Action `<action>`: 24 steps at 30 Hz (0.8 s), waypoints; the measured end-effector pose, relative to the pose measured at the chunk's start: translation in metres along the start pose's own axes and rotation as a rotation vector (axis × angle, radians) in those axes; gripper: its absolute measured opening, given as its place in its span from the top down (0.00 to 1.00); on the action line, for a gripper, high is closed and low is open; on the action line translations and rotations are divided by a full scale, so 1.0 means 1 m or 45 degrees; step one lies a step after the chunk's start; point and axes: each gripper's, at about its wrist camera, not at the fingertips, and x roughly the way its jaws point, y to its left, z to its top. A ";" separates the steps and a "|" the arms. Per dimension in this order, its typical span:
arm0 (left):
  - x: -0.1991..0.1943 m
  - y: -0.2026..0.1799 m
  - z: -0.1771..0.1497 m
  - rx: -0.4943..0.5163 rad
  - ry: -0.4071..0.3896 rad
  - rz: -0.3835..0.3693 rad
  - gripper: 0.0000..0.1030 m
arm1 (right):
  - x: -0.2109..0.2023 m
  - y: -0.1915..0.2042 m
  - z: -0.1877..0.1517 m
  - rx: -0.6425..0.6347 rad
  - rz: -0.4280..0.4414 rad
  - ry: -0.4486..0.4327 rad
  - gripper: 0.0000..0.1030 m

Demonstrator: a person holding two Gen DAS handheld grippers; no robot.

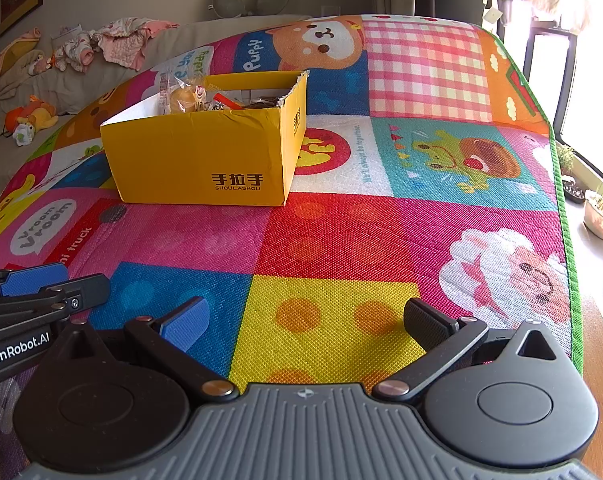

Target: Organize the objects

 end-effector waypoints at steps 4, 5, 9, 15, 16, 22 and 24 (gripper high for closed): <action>0.000 -0.002 -0.001 0.008 0.000 0.004 0.56 | 0.000 0.000 0.000 0.000 0.000 0.000 0.00; 0.000 -0.002 -0.001 0.004 0.000 0.001 0.56 | 0.000 0.000 0.000 0.000 0.000 0.000 0.00; -0.001 -0.002 -0.001 0.002 0.000 -0.001 0.56 | 0.000 0.000 0.000 0.000 0.000 0.000 0.00; -0.001 -0.002 -0.001 0.012 0.001 0.004 0.56 | 0.000 0.000 0.000 0.000 0.000 0.000 0.00; -0.001 -0.002 -0.001 0.011 0.001 0.003 0.56 | 0.000 0.000 0.000 0.000 0.000 0.000 0.00; -0.001 -0.003 -0.001 0.019 0.002 0.008 0.56 | 0.000 0.000 0.000 0.000 0.000 0.000 0.00; -0.001 -0.003 -0.001 0.020 0.002 0.008 0.56 | 0.000 0.000 0.000 0.001 0.000 0.000 0.00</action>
